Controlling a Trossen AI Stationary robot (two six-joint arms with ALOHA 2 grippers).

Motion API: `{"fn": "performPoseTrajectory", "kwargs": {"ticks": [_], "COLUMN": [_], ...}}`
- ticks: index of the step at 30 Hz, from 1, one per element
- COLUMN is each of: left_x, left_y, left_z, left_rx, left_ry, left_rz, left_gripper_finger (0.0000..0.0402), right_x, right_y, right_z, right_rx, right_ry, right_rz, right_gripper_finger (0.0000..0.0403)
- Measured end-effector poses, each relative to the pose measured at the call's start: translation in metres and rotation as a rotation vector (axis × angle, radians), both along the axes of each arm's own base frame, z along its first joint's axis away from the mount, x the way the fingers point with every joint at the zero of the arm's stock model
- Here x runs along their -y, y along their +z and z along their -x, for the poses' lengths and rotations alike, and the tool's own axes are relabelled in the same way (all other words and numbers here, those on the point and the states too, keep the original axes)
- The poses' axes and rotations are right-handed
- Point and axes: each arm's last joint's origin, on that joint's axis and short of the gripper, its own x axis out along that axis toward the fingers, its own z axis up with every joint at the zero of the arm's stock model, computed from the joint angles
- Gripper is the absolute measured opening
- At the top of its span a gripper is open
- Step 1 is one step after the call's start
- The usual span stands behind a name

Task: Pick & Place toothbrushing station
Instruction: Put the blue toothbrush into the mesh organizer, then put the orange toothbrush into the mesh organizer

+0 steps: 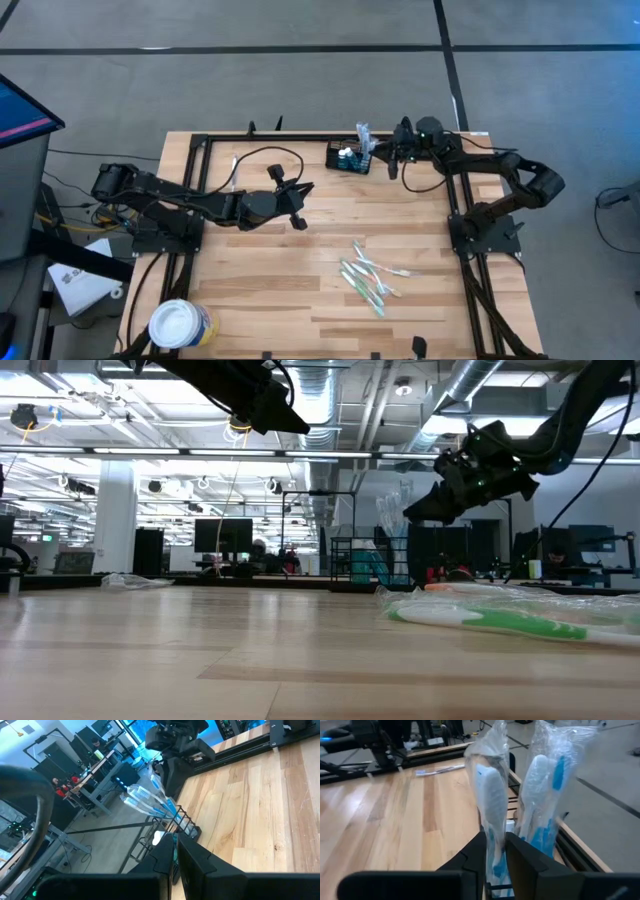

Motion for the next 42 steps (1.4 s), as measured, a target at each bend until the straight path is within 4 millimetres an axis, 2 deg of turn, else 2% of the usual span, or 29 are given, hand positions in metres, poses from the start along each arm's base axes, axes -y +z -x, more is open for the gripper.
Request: {"fn": "performPoseTrajectory", "kwargs": {"ticks": [4, 12, 17, 30, 42], "left_x": [0.0, 0.0, 0.0, 0.0, 0.0], "left_y": [0.0, 0.0, 0.0, 0.0, -0.003], "left_z": [0.0, 0.0, 0.0, 0.0, 0.001], "left_rx": [0.0, 0.0, 0.0, 0.0, -0.01], "left_ry": [0.0, 0.001, 0.001, 0.001, 0.002], "left_rz": [0.0, 0.0, 0.0, 0.0, -0.001], "left_gripper_finger": [0.0017, 0.0017, 0.0017, 0.0017, 0.0017], "right_x": [0.001, 0.001, 0.004, 0.0, -0.025], "right_y": [0.0, -0.001, -0.002, 0.001, 0.019], "right_z": [0.001, 0.003, 0.006, 0.008, 0.024], "right_rx": [0.009, -0.003, -0.008, -0.021, -0.107], "right_ry": [0.016, -0.002, -0.031, -0.028, -0.01], "right_rz": [-0.018, -0.03, -0.059, -0.08, -0.15], "right_gripper_finger": [0.0084, 0.0156, 0.018, 0.0182, 0.0169]}}
